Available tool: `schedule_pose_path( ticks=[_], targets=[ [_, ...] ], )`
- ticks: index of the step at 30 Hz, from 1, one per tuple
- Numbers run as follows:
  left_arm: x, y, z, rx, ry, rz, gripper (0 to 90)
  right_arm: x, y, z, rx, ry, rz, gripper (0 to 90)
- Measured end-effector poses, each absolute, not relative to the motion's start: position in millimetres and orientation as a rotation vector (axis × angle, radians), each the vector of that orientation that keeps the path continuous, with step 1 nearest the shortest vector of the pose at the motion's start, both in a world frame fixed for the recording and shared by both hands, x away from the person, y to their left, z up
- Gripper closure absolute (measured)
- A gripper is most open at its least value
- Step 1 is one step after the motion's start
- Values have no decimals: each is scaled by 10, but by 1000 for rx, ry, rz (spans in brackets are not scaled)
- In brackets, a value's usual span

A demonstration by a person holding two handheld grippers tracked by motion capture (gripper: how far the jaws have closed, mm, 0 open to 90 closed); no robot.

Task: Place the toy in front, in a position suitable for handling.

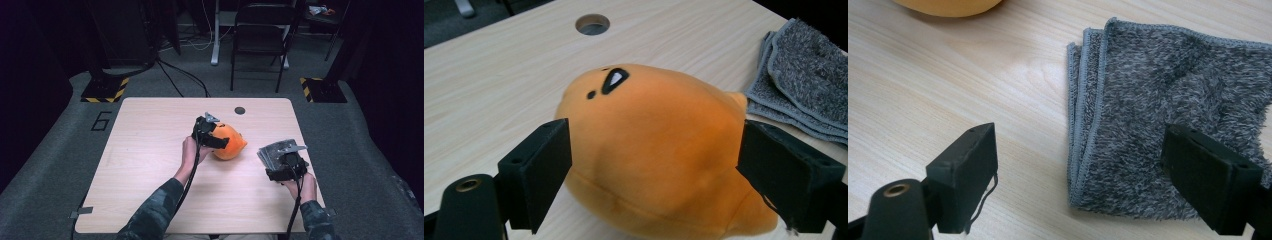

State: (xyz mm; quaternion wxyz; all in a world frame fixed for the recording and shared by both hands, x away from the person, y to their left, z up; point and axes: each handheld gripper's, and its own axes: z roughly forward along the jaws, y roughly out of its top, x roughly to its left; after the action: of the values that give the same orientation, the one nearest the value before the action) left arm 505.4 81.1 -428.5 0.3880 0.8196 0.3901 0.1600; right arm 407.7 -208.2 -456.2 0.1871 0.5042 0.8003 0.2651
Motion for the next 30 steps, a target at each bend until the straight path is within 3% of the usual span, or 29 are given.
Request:
schedule_pose_path(
  ticks=[8, 17, 21, 30],
  targets=[
    [5098, 614, -4455, 2152, 1022, 426, 213, 4076, -2085, -4559, 1417, 2253, 740, 144],
    [5038, 693, -4582, 2146, 934, 485, 591, 4080, -2116, -4541, 1434, 2238, 745, 144],
    [5037, 766, -4559, 2123, 887, 465, 642, 4087, -2102, -4551, 1419, 2249, 727, 144],
    [5014, 980, -4416, 2072, 763, 392, 659, 4104, -2149, -4565, 1438, 2244, 718, 144]
  ],
)
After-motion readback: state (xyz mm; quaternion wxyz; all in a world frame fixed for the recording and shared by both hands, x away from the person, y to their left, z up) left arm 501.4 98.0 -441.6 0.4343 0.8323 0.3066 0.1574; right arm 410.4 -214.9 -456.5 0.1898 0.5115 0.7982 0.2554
